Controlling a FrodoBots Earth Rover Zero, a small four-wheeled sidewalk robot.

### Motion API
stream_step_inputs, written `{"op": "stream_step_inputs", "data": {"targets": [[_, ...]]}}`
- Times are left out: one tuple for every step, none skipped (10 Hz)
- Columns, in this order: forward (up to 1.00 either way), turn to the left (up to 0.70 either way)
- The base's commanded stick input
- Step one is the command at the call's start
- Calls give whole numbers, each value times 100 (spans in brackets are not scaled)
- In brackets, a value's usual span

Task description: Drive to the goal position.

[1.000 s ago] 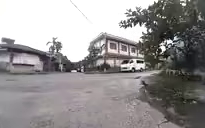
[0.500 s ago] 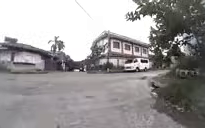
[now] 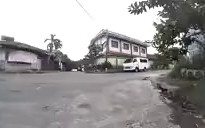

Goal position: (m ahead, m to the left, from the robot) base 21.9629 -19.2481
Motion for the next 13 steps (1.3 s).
{"op": "stream_step_inputs", "data": {"targets": [[100, -40], [100, -40], [100, -40], [100, -40], [100, -19], [100, -1], [100, 0], [100, 0], [100, 0], [100, 0], [100, 0], [100, 0], [100, 0]]}}
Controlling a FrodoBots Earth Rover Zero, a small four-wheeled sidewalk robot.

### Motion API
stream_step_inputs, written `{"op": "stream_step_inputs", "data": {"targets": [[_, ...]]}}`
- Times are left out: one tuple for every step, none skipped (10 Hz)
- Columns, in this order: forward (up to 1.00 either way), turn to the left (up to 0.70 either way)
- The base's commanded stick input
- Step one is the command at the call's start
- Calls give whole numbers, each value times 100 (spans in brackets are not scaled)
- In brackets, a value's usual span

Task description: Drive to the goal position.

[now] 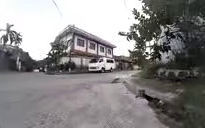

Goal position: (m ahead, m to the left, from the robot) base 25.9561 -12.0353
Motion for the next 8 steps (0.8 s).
{"op": "stream_step_inputs", "data": {"targets": [[100, 2], [100, 8], [100, 11], [100, 3], [100, 0], [100, 0], [100, 0], [100, 0]]}}
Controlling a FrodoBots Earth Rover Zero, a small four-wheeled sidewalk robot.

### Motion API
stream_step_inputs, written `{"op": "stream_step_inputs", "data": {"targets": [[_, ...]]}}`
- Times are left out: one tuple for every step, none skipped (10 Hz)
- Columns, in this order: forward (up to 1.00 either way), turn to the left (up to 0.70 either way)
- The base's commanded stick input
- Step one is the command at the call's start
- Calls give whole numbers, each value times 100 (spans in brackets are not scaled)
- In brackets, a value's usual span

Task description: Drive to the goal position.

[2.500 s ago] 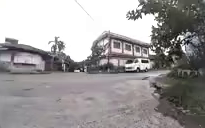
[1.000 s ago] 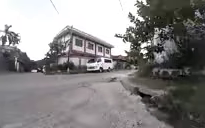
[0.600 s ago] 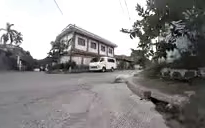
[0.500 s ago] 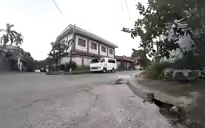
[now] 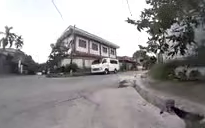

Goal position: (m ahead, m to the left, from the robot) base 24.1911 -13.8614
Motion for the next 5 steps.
{"op": "stream_step_inputs", "data": {"targets": [[100, -18], [100, -34], [100, -13], [100, 0], [100, 0]]}}
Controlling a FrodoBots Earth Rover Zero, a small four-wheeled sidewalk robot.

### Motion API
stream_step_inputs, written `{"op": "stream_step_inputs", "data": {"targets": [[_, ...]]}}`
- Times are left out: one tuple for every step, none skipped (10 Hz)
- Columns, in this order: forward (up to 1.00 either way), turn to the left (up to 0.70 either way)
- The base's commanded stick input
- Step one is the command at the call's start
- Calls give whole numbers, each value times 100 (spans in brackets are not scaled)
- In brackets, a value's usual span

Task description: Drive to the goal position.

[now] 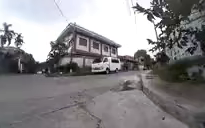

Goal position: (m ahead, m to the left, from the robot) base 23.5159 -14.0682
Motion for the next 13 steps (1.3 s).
{"op": "stream_step_inputs", "data": {"targets": [[100, 0], [100, 0], [100, 0], [100, -12], [100, -35], [100, -30], [100, -10], [100, 0], [100, 0], [100, 0], [100, -2], [100, -40], [100, -40]]}}
